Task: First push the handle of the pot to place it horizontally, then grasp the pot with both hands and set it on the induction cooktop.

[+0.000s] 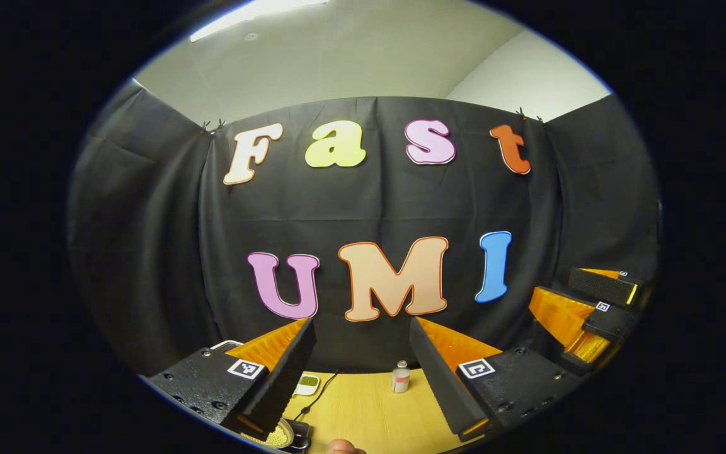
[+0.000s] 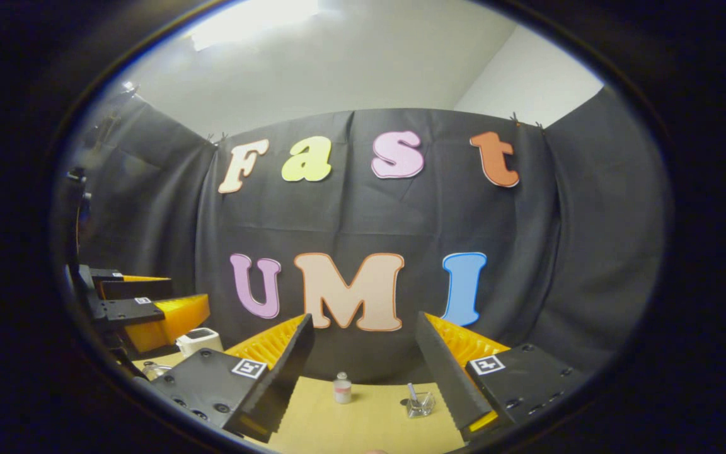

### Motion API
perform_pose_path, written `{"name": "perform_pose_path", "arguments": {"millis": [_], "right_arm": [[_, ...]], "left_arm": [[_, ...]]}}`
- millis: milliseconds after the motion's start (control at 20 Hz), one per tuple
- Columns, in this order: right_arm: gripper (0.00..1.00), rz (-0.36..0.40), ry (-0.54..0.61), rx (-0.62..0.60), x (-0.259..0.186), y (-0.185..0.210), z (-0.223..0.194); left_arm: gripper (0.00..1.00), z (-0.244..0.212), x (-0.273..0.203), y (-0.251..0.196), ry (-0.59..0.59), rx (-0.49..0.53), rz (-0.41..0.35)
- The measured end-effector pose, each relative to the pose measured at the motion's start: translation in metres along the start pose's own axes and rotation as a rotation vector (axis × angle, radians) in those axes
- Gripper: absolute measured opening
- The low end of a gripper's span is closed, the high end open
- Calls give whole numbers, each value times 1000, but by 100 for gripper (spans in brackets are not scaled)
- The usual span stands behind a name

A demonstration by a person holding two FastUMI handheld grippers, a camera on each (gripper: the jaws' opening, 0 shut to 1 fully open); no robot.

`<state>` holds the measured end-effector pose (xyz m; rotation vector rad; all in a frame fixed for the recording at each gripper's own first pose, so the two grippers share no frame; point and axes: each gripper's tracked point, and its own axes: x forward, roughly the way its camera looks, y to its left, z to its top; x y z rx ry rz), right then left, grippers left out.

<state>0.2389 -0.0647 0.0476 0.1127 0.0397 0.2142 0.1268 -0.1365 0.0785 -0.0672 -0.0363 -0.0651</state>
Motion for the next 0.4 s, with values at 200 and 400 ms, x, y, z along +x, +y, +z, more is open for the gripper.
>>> {"name": "perform_pose_path", "arguments": {"millis": [200,400], "right_arm": [[94,-38,-22,-14,-1,-38,-10],[95,-76,-40,-18,-9,-85,-23]], "left_arm": [[96,-7,10,-25,-17,-30,9],[96,-25,26,-56,-23,-57,-2]]}}
